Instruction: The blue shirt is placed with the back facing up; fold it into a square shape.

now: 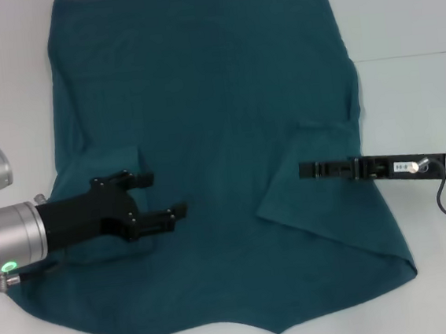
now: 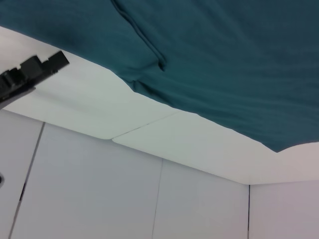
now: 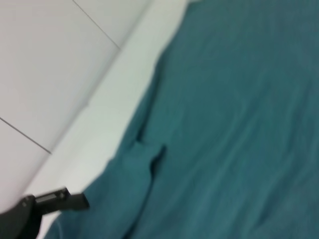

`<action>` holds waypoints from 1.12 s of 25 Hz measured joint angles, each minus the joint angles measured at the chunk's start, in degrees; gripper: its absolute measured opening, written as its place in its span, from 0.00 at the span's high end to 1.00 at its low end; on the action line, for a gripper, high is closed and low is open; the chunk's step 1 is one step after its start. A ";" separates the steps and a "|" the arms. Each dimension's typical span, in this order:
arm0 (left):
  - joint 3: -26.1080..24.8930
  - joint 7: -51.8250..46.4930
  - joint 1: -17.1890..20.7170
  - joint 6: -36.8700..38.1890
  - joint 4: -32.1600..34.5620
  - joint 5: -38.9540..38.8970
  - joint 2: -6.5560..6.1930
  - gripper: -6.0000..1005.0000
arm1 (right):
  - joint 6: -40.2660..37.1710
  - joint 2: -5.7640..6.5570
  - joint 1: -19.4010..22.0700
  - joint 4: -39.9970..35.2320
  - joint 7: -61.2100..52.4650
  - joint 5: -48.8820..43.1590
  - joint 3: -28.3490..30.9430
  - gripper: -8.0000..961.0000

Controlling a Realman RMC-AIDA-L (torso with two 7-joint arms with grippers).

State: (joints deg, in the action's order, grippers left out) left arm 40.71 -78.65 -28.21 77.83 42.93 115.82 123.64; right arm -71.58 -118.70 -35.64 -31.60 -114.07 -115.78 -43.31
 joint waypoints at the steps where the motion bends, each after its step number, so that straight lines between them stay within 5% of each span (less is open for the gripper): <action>1: -0.06 -0.33 0.09 0.10 0.14 0.00 -0.02 0.13 | -0.15 -0.01 0.35 0.16 1.39 1.35 0.11 0.22; 15: -4.91 -6.81 3.44 2.25 1.60 0.59 -0.11 0.13 | -1.16 -0.73 1.96 2.87 14.01 8.36 0.32 0.04; 28: -14.96 -13.87 9.96 3.48 6.13 1.36 0.31 0.13 | -0.87 -1.03 0.91 4.28 14.23 8.65 0.16 0.05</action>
State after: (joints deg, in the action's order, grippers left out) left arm 25.75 -92.51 -18.25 81.31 49.06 117.19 123.94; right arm -72.45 -119.73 -34.73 -27.32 -99.83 -107.13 -43.16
